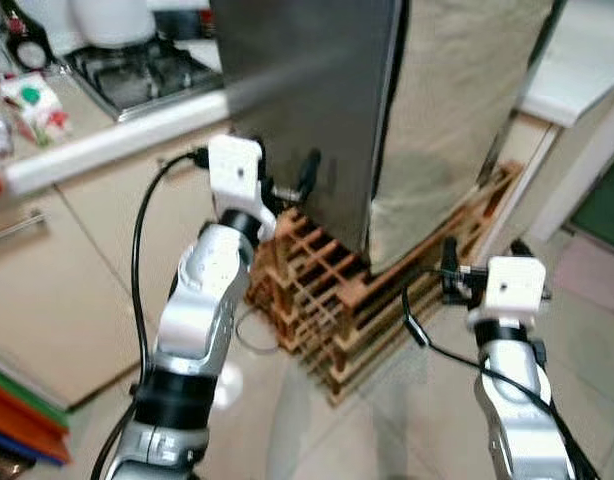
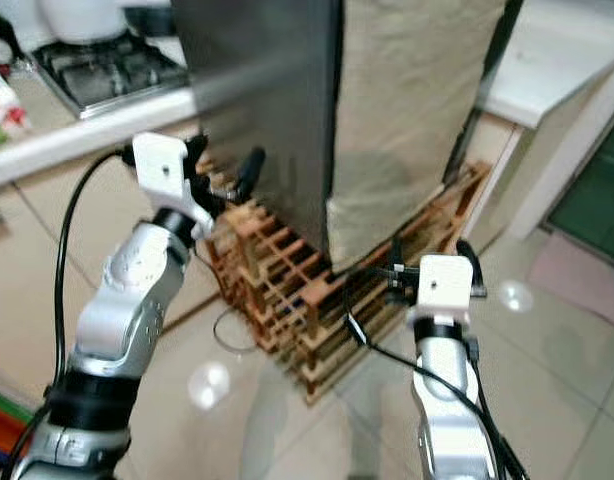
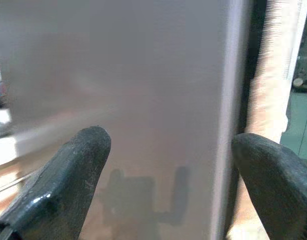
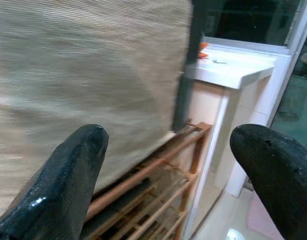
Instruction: Restocking fridge
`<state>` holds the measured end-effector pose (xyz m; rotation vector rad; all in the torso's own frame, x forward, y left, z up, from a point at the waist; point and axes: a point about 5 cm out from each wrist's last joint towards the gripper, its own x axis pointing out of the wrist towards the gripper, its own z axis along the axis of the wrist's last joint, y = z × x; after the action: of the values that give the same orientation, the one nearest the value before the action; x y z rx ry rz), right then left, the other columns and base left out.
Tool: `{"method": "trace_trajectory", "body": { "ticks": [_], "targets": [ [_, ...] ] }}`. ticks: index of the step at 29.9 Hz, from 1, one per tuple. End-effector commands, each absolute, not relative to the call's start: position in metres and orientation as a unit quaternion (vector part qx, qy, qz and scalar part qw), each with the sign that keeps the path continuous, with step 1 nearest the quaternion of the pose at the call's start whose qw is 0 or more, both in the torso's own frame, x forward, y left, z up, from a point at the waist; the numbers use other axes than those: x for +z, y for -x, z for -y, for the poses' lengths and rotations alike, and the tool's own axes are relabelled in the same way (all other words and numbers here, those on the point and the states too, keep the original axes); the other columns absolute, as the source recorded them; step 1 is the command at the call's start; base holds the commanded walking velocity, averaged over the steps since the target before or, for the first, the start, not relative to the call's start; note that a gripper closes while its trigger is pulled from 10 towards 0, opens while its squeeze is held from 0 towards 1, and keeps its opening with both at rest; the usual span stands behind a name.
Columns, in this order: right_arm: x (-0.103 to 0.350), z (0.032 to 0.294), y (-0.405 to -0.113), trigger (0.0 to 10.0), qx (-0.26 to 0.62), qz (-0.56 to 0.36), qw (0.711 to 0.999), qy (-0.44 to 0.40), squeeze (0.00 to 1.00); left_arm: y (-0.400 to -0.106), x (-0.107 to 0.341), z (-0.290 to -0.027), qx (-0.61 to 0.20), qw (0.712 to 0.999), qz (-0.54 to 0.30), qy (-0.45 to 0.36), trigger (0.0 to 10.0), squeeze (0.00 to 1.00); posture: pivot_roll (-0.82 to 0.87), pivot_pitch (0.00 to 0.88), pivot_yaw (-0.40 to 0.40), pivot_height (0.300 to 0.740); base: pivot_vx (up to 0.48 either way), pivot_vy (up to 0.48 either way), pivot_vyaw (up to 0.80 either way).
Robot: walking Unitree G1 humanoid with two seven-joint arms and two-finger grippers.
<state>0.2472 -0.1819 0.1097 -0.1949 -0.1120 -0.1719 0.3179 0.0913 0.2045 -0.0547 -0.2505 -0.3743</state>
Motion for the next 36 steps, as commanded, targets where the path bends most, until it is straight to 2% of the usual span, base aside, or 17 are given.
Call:
{"method": "trace_trajectory", "body": {
  "ticks": [1, 5, 9, 12, 13, 18, 26, 36],
  "targets": [
    [0.108, 0.187, -0.246, 10.0, -0.091, 0.052, 0.990, 0.097, 0.00, -0.321, 0.211, -0.089, -0.192, 0.973, 0.127, 0.034, 10.0, 0.00, -0.12, 0.000, 0.055, 0.740, 0.000, 0.000, 0.00],
    [0.107, 0.187, -0.245, 10.0, -0.091, 0.050, 0.990, 0.097, 0.00, -0.324, 0.216, -0.088, -0.219, 0.968, 0.121, 0.027, 10.0, 0.00, -0.12, 0.000, 0.053, 0.740, 0.000, 0.000, 0.00],
    [0.107, 0.187, -0.245, 10.0, -0.089, 0.048, 0.990, 0.096, 0.00, -0.338, 0.217, -0.081, -0.252, 0.963, 0.088, -0.023, 10.0, 0.00, -0.12, 0.000, 0.050, 0.740, 0.000, 0.000, 0.00],
    [0.108, 0.186, -0.246, 10.0, -0.086, 0.049, 0.990, 0.097, 0.00, -0.351, 0.212, -0.081, -0.250, 0.967, 0.043, 0.006, 10.0, 0.00, -0.12, 0.000, 0.043, 0.740, 0.000, 0.000, 0.00],
    [0.111, 0.186, -0.245, 10.0, -0.081, 0.054, 0.990, 0.100, 0.00, -0.362, 0.208, -0.083, -0.236, 0.972, 0.022, -0.002, 10.0, 0.00, -0.14, 0.033, 0.055, 0.740, 0.000, 0.000, 0.00],
    [0.121, 0.194, -0.238, 10.0, -0.088, 0.063, 0.989, 0.103, 0.00, -0.373, 0.210, -0.081, -0.229, 0.973, 0.009, 0.010, 10.0, 0.00, -0.17, 0.053, 0.058, 0.740, 0.000, 0.000, 0.00],
    [0.113, 0.199, -0.217, 10.0, -0.083, 0.037, 0.990, 0.112, 0.00, -0.378, 0.216, -0.068, -0.259, 0.965, 0.011, 0.031, 10.0, 0.00, -0.21, 0.085, 0.051, 0.740, 0.000, 0.000, 0.00],
    [0.111, 0.200, -0.216, 10.0, -0.079, 0.023, 0.990, 0.116, 0.00, -0.370, 0.226, -0.049, -0.320, 0.946, 0.013, 0.058, 10.0, 0.00, -0.20, 0.078, 0.046, 0.740, 0.000, 0.000, 0.00]
  ]
}}
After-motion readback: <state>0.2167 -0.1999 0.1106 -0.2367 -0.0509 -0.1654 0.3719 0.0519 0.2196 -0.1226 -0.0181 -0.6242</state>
